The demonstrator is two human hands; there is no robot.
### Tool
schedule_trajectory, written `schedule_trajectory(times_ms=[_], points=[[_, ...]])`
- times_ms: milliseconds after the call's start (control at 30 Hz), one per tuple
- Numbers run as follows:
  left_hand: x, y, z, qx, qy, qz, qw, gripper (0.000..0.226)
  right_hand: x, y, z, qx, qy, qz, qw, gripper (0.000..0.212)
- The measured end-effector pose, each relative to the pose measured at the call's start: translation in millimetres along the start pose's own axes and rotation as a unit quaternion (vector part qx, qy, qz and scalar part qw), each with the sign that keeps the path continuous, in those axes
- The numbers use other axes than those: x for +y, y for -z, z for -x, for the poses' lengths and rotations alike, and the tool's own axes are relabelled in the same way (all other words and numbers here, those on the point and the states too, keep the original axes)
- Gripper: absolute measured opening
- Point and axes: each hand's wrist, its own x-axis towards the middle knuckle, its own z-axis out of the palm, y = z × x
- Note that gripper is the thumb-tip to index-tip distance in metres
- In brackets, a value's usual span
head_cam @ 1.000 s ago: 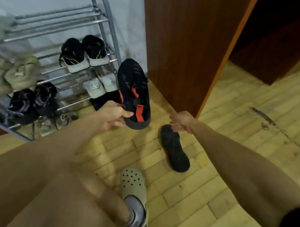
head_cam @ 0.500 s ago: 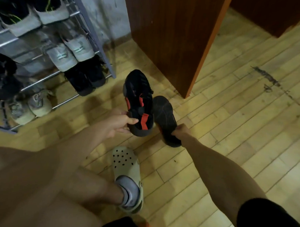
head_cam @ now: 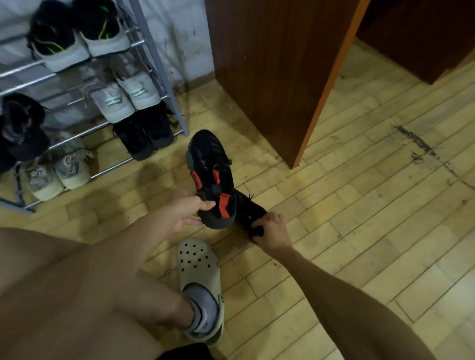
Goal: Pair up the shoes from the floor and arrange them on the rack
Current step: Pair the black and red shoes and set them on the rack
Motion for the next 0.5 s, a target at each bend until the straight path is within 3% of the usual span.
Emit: schedule_trajectory(times_ms=[67, 167, 267, 333, 400, 500], points=[[-11, 5, 0, 0.005, 0.02, 0.003, 1.0, 0.039, 3, -2, 3, 0.01, -0.007, -0.024, 1.0, 0.035], [-27, 15, 0, 0.005, 0.045, 0.003, 0.999, 0.043, 10, -3, 0, 0.018, -0.1, -0.086, 0.991, 0.046], [-38, 26, 0, 0.008, 0.057, 0.005, 0.998, 0.044, 18, -3, -10, -0.032, -0.258, -0.215, 0.941, 0.062], [-40, 31, -1, 0.007, 0.061, 0.019, 0.998, 0.044, 22, -4, -17, -0.058, -0.324, -0.287, 0.9, 0.055], [-40, 33, -3, -0.002, 0.065, 0.027, 0.998, 0.044, 20, -7, -23, -0.075, -0.337, -0.316, 0.884, 0.041], [-38, 33, -4, -0.016, 0.072, 0.036, 0.997, 0.042, 18, -15, -27, -0.081, -0.337, -0.275, 0.897, 0.035]])
